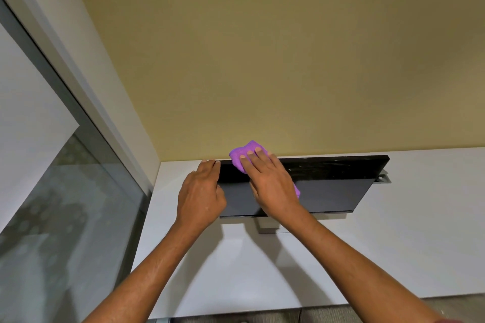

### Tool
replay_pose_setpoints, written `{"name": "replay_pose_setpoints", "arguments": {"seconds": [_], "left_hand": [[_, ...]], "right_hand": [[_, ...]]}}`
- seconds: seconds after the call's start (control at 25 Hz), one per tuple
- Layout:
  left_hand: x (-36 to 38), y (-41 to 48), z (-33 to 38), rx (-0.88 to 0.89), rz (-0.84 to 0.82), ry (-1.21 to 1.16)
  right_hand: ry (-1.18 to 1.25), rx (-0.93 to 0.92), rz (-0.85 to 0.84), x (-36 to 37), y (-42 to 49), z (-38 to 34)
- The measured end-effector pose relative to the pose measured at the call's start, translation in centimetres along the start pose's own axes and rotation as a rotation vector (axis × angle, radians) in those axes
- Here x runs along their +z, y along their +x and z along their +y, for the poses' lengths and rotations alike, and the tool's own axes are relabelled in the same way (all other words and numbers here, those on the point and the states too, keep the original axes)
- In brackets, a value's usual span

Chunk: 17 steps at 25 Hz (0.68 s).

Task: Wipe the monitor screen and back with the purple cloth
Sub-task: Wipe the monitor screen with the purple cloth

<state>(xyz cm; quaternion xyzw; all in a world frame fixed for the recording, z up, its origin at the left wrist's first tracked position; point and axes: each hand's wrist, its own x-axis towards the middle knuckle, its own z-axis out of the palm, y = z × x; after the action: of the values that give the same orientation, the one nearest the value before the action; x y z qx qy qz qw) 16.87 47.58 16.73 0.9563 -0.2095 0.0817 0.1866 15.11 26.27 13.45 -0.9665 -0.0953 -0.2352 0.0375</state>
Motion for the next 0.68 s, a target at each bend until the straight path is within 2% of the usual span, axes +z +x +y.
{"name": "replay_pose_setpoints", "arguments": {"seconds": [0.24,0.4,0.68], "left_hand": [[1.4,1.1,2.6,0.222,-0.099,0.038],[2.6,1.5,3.8,0.251,-0.132,0.0],[3.2,2.4,5.7,0.298,-0.143,-0.024]], "right_hand": [[0.018,0.006,0.012,-0.7,-1.6,3.3],[0.021,0.053,0.051,-1.7,-3.9,7.0],[0.035,0.082,0.005,-3.5,-6.1,12.2]]}}
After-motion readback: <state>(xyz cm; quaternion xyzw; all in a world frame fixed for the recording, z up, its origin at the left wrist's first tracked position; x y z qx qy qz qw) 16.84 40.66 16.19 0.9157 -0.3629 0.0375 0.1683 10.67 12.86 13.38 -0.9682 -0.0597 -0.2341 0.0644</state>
